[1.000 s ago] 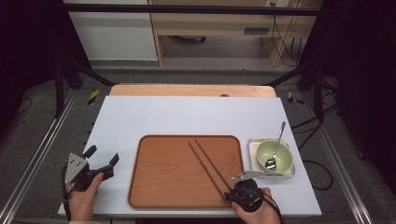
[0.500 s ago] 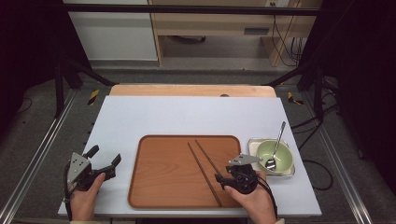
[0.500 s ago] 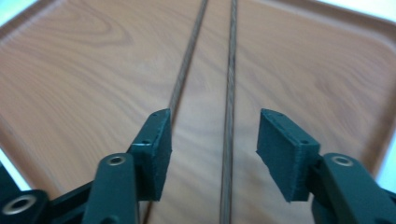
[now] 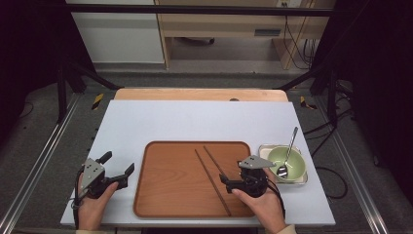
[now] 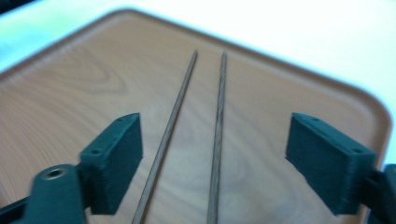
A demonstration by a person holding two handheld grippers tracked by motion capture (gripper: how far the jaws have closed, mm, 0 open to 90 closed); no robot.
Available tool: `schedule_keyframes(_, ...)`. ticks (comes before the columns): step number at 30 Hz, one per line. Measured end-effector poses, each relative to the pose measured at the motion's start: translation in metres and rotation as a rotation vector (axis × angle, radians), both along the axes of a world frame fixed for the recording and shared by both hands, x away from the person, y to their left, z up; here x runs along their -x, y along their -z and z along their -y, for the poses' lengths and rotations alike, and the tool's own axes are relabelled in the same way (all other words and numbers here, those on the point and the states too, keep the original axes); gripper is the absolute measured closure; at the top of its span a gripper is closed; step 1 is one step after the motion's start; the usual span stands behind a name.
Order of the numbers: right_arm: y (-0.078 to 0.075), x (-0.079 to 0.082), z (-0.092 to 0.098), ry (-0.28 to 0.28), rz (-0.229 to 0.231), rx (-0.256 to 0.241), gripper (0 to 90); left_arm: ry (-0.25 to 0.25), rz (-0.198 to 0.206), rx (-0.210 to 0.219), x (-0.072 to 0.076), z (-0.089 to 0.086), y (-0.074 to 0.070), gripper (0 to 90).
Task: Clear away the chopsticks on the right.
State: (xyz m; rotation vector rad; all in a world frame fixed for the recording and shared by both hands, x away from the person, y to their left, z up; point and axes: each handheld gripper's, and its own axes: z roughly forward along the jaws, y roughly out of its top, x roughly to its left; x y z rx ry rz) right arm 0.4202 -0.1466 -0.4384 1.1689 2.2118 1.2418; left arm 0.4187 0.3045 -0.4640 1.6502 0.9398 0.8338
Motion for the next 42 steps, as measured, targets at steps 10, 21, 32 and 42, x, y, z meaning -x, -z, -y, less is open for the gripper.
schedule_keyframes(10, -0.020, 0.003, 0.029, 0.040, 0.153, -0.076, 7.0, 0.041, -0.012, -0.004, 0.001, 0.012, -0.017, 8.3)
schedule_keyframes(21, -0.038, 0.008, 0.087, 0.208, 0.241, -0.088, 9.5, 0.127, -0.066, -0.032, 0.008, 0.049, -0.043, 11.1)
schedule_keyframes(32, -0.030, 0.024, 0.129, 0.301, 0.324, -0.057, 8.5, 0.266, -0.147, -0.166, 0.011, 0.101, -0.048, 24.2)
schedule_keyframes(42, -0.021, 0.045, 0.149, 0.364, 0.347, -0.039, 6.7, 0.327, -0.239, -0.261, -0.016, 0.137, -0.038, 48.1)
